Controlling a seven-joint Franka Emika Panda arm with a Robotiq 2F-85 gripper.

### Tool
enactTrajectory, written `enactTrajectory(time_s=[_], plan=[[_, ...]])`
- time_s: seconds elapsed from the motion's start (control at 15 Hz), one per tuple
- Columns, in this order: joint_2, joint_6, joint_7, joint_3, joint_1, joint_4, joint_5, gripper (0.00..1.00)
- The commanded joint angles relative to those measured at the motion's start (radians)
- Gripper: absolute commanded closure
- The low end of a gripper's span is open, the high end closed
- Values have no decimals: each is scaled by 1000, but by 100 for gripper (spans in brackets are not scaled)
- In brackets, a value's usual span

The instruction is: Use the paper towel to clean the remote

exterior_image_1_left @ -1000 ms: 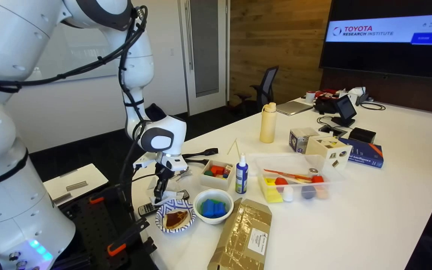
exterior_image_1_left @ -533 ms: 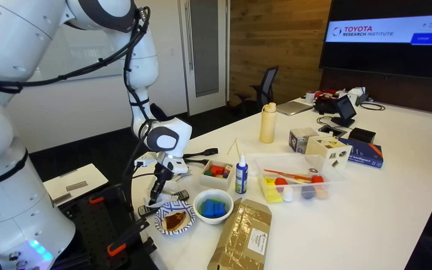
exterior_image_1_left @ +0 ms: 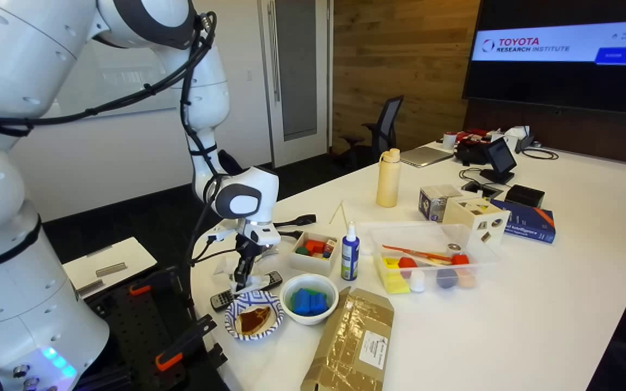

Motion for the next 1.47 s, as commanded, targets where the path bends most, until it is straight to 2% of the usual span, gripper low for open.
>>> enactTrajectory(time_s=[0.0,0.67,0.87,1.2,1.4], plan=[[-8,93,52,-44,56,-16,-9,99],[8,225,71,-130,158,-1,-7,99],[-3,191,60,-124,155,-1,-10,99],[-52,122,125,-177,233,-45,-23,99],[-62,49,116,-144,218,-41,-40,99]])
